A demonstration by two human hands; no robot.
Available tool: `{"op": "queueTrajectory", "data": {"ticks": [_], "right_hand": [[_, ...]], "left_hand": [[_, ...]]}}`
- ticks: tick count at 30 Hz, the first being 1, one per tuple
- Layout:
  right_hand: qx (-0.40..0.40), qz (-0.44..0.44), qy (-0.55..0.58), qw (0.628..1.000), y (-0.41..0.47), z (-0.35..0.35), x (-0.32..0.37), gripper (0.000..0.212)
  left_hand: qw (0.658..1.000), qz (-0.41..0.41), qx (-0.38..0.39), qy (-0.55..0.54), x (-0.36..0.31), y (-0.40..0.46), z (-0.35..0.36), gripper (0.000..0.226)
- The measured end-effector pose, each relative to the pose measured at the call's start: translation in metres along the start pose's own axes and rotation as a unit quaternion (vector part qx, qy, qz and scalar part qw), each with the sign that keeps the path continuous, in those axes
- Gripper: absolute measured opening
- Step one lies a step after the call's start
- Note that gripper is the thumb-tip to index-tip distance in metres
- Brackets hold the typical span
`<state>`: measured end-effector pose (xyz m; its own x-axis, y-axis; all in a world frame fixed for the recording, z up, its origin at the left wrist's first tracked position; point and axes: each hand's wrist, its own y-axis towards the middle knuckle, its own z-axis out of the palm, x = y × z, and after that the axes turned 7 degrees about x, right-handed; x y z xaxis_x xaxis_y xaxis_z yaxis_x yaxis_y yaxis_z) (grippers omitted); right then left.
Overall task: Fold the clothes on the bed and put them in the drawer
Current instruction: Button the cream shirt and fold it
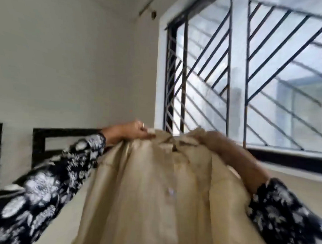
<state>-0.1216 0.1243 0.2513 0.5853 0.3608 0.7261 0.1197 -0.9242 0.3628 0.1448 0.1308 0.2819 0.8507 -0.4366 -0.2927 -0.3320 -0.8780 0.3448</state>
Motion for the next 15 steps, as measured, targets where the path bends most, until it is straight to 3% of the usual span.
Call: {"op": "queueTrajectory", "data": {"ticks": [2,5,9,15], "right_hand": [[0.019,0.042,0.029,0.999,-0.001,0.064,-0.082,0.042],[0.058,0.096,0.068,0.991,-0.007,0.143,-0.181,0.034],[0.063,0.106,0.062,0.99,-0.005,0.206,-0.255,0.021],[0.057,0.158,-0.007,0.986,0.052,0.292,-0.361,0.023]], "left_hand": [[0.997,-0.033,0.069,-0.014,0.048,-0.004,0.089,0.043],[0.987,-0.101,0.093,-0.084,0.112,-0.02,0.204,0.032],[0.984,-0.117,0.071,-0.116,0.159,-0.019,0.293,0.032],[0.982,-0.104,0.096,-0.124,0.237,0.036,0.405,0.042]]}}
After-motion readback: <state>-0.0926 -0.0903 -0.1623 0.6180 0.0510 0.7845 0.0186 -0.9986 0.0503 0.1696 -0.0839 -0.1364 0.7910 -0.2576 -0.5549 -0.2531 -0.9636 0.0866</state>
